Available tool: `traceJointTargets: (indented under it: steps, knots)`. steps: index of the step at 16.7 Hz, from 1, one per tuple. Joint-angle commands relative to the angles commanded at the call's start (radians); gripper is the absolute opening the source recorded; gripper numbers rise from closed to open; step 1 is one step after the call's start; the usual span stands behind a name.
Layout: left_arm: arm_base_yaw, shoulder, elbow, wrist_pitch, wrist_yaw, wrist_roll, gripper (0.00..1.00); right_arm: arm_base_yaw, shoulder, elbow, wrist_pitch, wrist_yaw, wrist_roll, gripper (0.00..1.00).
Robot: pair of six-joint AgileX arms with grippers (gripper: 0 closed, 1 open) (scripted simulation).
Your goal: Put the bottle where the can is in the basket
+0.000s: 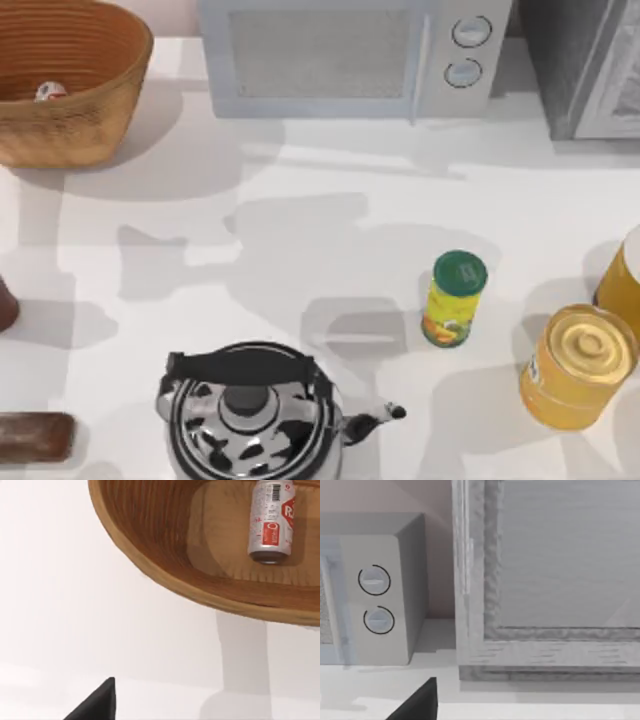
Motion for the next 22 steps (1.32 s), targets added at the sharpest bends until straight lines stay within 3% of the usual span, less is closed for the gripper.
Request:
traceJointTargets:
  steps: [6, 12, 16, 22]
  knots:
    - [-0.023, 0.598, 0.589, -0.322, 0.042, 0.011, 1.00, 0.000, 0.000, 0.000, 0.000, 0.000, 0.000, 1.00]
    - [-0.061, 0.942, 1.053, -0.470, 0.085, 0.017, 1.00, 0.000, 0.000, 0.000, 0.000, 0.000, 0.000, 1.00]
    - [-0.074, 1.021, 1.178, -0.491, 0.098, 0.018, 1.00, 0.000, 0.000, 0.000, 0.000, 0.000, 0.000, 1.00]
    - [-0.068, 1.019, 1.181, -0.491, 0.096, 0.018, 1.00, 0.000, 0.000, 0.000, 0.000, 0.000, 0.000, 1.00]
